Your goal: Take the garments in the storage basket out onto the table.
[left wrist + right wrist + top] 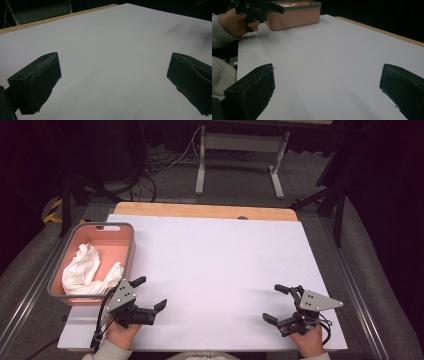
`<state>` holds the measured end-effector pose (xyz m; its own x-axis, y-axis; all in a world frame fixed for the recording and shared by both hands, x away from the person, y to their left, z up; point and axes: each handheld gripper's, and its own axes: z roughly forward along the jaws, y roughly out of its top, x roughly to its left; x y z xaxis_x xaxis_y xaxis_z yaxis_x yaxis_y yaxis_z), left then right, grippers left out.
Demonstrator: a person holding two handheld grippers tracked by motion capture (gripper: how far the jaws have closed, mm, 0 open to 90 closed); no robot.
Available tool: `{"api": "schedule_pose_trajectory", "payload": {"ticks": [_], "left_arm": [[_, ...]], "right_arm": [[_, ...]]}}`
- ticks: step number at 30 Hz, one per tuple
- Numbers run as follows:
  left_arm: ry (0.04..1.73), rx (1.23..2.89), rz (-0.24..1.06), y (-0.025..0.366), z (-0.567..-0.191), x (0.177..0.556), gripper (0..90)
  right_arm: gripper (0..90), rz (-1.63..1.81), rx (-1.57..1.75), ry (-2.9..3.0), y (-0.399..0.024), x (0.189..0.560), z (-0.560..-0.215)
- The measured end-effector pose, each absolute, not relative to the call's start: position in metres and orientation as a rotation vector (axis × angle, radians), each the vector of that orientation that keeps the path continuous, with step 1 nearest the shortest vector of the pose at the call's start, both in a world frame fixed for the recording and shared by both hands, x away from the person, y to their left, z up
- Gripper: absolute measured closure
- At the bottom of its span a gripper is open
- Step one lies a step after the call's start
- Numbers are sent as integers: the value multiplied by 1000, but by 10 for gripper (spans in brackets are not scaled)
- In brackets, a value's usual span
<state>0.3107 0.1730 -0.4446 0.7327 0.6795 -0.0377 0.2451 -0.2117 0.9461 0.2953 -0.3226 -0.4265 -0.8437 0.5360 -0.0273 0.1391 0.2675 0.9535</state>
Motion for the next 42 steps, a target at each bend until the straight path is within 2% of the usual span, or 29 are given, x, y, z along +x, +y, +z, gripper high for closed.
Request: {"api": "schedule_pose_trajectory", "payload": {"ticks": [15, 27, 30, 42], "left_arm": [[711, 1803, 457, 173, -441, 308, 5], [703, 1884, 451, 171, -432, 310, 51], [692, 1889, 421, 173, -425, 310, 59], [642, 1945, 444, 184, -391, 312, 74]], "right_arm": [[5, 1602, 597, 2211, -319, 295, -427], [5, 1605, 586, 2217, -319, 295, -427], [6, 1606, 585, 2221, -318, 295, -427], [5, 1604, 589, 2227, -318, 296, -428]]}}
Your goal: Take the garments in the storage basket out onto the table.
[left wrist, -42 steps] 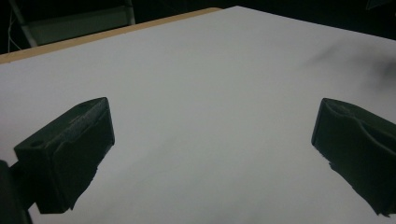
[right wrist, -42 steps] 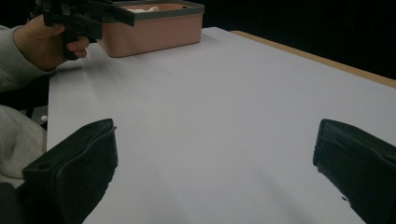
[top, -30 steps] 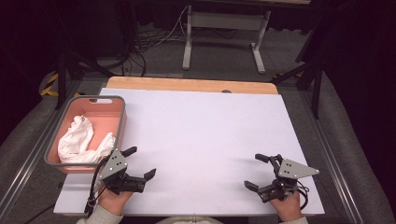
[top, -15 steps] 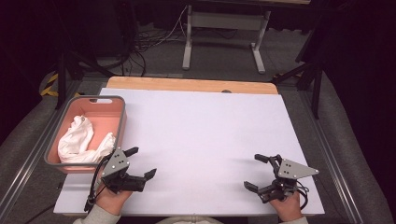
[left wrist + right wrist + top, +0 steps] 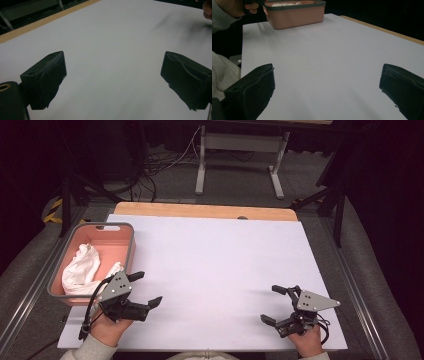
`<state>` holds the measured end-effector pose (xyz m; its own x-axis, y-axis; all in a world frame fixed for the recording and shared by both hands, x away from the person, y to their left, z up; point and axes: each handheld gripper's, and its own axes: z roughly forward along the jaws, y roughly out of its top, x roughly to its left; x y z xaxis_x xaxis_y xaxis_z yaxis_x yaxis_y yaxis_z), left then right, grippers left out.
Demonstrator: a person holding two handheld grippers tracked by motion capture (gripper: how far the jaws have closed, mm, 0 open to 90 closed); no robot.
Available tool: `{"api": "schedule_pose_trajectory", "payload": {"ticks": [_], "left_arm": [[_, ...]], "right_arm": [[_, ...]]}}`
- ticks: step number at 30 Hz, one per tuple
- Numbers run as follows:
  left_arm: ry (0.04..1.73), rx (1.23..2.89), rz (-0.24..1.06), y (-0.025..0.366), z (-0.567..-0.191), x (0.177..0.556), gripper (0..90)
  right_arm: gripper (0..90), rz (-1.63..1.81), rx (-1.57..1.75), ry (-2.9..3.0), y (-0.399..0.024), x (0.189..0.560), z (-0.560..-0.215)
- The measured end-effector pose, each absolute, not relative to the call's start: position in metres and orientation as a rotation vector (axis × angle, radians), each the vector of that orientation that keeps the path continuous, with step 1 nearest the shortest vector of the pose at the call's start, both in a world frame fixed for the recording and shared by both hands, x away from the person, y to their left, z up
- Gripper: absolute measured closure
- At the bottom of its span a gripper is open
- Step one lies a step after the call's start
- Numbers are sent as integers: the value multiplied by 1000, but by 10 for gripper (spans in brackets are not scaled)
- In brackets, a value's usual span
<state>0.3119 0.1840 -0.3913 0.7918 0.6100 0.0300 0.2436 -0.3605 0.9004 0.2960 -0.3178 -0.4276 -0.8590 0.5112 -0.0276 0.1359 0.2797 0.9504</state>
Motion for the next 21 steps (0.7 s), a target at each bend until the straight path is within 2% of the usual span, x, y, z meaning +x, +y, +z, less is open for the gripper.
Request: {"api": "schedule_pose_trajectory", "payload": {"ticks": [21], "left_arm": [[603, 2055, 428, 198, -355, 330, 78]], "right_arm": [[5, 1587, 585, 2246, -316, 297, -429]]}}
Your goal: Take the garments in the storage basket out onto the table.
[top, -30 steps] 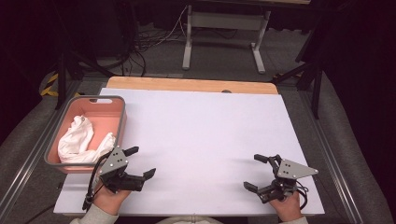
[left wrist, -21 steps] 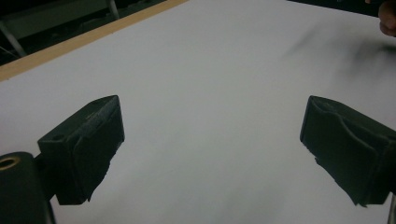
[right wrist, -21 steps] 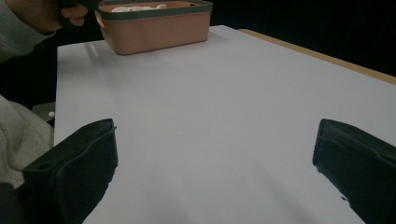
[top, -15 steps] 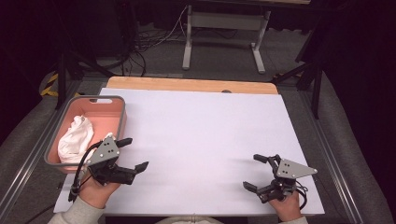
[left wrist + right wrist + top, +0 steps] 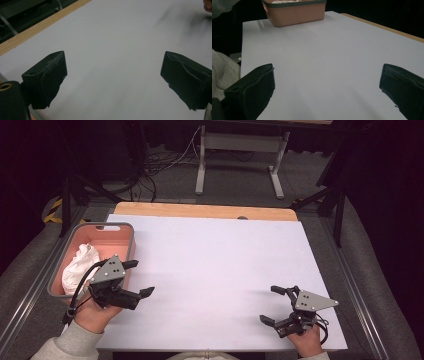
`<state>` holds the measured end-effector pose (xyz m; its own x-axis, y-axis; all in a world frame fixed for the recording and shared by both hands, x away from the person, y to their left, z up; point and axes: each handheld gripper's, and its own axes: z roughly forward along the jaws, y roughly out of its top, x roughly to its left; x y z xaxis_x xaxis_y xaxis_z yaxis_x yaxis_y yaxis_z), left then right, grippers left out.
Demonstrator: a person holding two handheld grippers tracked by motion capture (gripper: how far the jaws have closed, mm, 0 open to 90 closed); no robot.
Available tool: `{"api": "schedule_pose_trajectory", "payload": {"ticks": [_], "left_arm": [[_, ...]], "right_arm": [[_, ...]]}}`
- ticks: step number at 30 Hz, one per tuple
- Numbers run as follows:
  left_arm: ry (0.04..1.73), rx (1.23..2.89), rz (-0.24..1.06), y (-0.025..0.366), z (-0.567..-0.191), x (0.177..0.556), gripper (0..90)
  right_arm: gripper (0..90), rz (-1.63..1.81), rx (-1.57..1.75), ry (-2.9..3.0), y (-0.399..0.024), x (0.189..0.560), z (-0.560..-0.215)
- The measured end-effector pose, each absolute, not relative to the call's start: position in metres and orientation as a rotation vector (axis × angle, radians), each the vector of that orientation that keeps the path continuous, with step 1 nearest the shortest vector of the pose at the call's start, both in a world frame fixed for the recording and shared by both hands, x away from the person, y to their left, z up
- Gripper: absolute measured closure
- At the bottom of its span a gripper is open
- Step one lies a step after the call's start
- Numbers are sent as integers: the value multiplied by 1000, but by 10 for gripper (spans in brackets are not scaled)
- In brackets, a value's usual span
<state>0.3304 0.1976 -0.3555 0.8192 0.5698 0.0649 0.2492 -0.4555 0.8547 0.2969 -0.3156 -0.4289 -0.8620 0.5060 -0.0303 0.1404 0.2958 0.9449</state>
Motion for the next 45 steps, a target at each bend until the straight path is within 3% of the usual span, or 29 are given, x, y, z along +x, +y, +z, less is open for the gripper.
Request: {"api": "schedule_pose_trajectory", "payload": {"ticks": [24, 45], "left_arm": [[738, 2102, 513, 243, -334, 350, 70], [911, 2150, 524, 283, -344, 374, 71]], "right_arm": [[6, 1582, 579, 2260, -314, 298, -429], [6, 1578, 582, 2269, -314, 298, -430]]}}
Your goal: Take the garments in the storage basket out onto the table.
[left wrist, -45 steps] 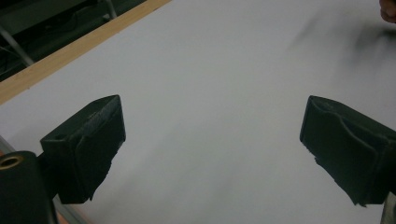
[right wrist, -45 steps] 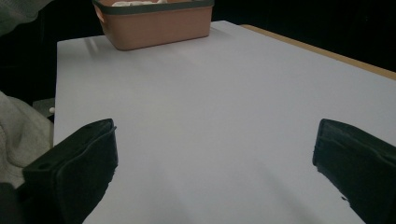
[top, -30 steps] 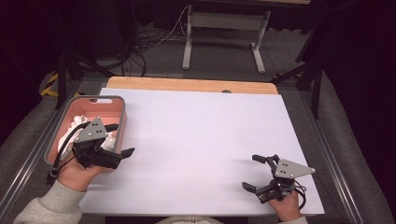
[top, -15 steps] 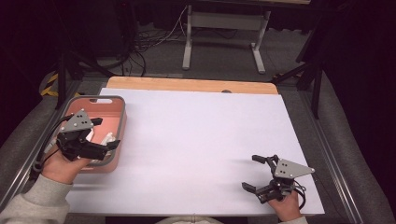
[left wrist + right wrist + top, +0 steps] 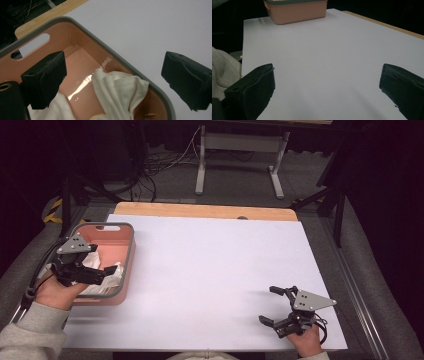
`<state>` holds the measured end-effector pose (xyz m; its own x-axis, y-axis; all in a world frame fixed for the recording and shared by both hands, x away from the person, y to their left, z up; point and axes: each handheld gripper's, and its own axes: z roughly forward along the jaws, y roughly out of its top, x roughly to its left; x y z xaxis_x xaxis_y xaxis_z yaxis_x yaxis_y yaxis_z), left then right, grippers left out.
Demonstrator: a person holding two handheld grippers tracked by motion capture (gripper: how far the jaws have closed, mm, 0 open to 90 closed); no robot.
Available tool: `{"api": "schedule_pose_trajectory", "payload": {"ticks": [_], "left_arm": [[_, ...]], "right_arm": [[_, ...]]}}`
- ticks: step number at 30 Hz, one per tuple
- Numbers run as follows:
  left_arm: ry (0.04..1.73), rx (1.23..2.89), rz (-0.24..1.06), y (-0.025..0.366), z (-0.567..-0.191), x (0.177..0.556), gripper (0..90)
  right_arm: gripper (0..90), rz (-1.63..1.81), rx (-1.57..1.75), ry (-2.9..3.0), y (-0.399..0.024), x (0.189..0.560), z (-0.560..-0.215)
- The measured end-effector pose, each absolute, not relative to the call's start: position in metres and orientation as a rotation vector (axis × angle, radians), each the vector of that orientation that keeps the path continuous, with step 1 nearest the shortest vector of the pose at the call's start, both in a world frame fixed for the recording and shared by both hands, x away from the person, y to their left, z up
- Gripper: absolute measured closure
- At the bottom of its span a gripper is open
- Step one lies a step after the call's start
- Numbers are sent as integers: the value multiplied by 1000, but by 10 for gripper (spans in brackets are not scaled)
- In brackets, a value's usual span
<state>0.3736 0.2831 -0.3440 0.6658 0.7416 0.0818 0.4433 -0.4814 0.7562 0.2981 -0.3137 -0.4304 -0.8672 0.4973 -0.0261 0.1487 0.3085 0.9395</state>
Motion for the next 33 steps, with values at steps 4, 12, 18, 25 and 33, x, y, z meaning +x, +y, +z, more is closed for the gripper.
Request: {"api": "schedule_pose_trajectory", "payload": {"ticks": [4, 12, 18, 25, 33], "left_arm": [[938, 2168, 525, 292, -348, 379, 71], [986, 2209, 502, 305, -354, 385, 74], [971, 2265, 472, 307, -357, 387, 79], [951, 2317, 391, 310, -365, 392, 86], [964, 2353, 292, 314, -373, 396, 86]], "right_arm": [[6, 1577, 582, 2270, -314, 298, -431], [6, 1578, 584, 2274, -313, 298, -431], [6, 1577, 586, 2276, -313, 299, -432], [7, 1579, 588, 2279, -313, 299, -432], [7, 1584, 586, 2287, -312, 300, -433]]}}
